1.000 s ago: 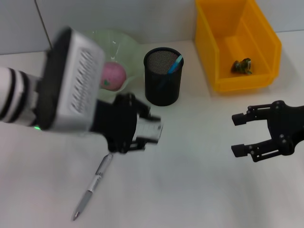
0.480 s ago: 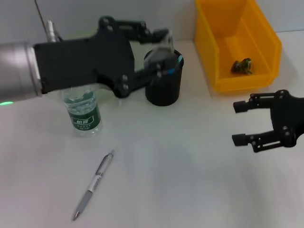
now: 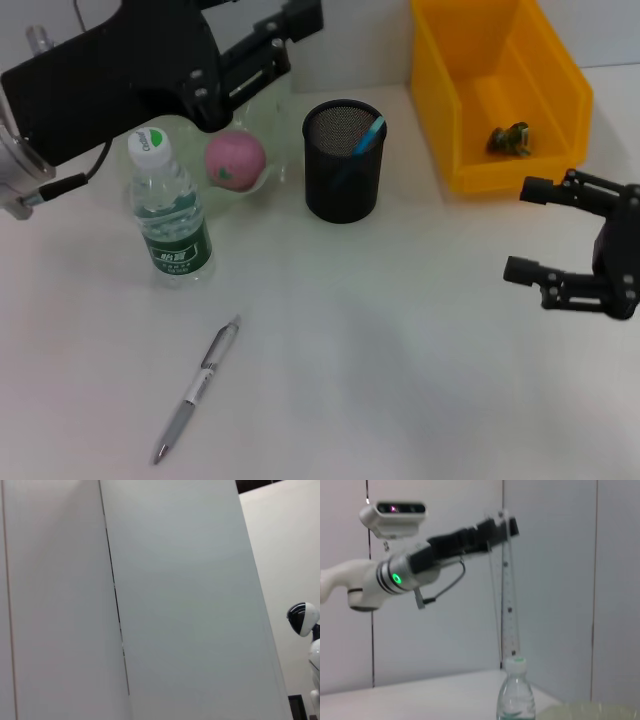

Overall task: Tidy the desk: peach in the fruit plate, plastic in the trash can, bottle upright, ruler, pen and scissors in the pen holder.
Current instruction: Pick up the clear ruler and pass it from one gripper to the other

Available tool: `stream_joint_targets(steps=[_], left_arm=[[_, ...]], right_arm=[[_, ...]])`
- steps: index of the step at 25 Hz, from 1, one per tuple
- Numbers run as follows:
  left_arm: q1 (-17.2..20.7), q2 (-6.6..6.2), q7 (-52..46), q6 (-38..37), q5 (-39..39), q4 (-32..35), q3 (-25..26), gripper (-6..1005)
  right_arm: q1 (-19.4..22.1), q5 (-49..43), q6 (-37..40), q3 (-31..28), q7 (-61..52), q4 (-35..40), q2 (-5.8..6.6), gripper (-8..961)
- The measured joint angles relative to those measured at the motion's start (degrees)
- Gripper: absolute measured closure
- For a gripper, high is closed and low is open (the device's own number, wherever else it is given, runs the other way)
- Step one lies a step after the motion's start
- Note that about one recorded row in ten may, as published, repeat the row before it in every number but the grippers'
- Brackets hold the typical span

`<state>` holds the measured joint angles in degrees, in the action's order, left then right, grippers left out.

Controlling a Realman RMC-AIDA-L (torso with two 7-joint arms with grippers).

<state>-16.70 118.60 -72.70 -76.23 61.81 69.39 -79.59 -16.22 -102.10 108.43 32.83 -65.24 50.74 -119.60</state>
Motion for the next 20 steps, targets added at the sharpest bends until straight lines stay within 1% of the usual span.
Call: stream_joint_targets(steps=[1, 2, 5, 6, 7, 8, 10, 11, 12, 13, 15, 16, 17, 18, 19, 20], left_arm=[[0.0, 0.00, 0.0, 0.0, 0.0, 0.0, 0.0, 619], [0.0, 0.00, 0.0, 0.0, 0.0, 0.0, 0.0, 619], [-0.6, 0.20, 3.8, 0.3, -2.1, -3.1, -1.9, 619], [-0.7, 0.23, 4.9, 0.5, -2.6, -3.7, -2.5, 619], [-0.7, 0.25, 6.7, 1.0, -3.5, -4.7, -3.6, 619], [-0.7, 0.26, 7.4, 1.3, -4.0, -5.3, -4.1, 620], [-0.7, 0.26, 7.8, 1.5, -4.2, -5.5, -4.2, 620], [-0.6, 0.28, 8.7, 1.7, -4.6, -6.1, -4.6, 620], [-0.6, 0.32, 9.4, 1.8, -5.0, -6.6, -5.0, 620], [-0.6, 0.35, 11.9, 2.3, -6.7, -7.7, -6.6, 620], [-0.5, 0.36, 12.7, 2.4, -7.3, -8.0, -7.0, 620], [-0.4, 0.37, 14.3, 2.8, -8.5, -8.7, -7.9, 620], [-0.4, 0.37, 14.3, 2.8, -8.5, -8.7, -7.9, 620], [-0.4, 0.39, 18.2, 3.9, -11.5, -10.9, -9.6, 620], [-0.5, 0.39, 18.9, 4.0, -12.2, -11.5, -9.9, 620], [-0.5, 0.40, 19.5, 4.1, -12.7, -11.9, -10.0, 620]], right_arm=[[0.6, 1.8, 0.0, 0.0, 7.9, -5.5, -0.09, 122], [0.6, 1.8, 0.0, 0.0, 7.9, -5.5, -0.09, 122], [0.7, 4.0, 0.2, 0.0, 18.2, -13.7, -0.10, 122], [0.6, 5.7, 0.1, -0.3, 23.4, -18.6, -0.12, 122], [0.6, 5.7, 0.1, -0.3, 23.4, -18.6, -0.12, 122], [0.5, 6.8, 0.0, -0.3, 26.7, -21.2, -0.13, 122], [0.0, 9.7, 0.2, -0.3, 35.1, -28.0, -0.12, 122], [-0.5, 12.3, 0.6, -0.3, 41.7, -33.0, -0.07, 122], [-0.5, 12.3, 0.6, -0.3, 41.7, -33.0, -0.07, 122], [-0.8, 13.7, 0.7, -0.5, 44.5, -35.6, -0.07, 122], [-1.6, 15.9, 0.6, -0.6, 49.0, -40.5, -0.08, 122], [-2.8, 17.6, -0.1, -1.2, 56.4, -47.7, -0.07, 122], [-2.8, 17.6, -0.1, -1.2, 56.4, -47.7, -0.07, 122], [-4.0, 18.8, -0.8, -2.5, 63.9, -54.5, -0.13, 122], [-4.0, 18.8, -0.8, -2.5, 63.9, -54.5, -0.13, 122], [-4.4, 19.1, -1.1, -3.2, 66.4, -57.4, -0.19, 122]])
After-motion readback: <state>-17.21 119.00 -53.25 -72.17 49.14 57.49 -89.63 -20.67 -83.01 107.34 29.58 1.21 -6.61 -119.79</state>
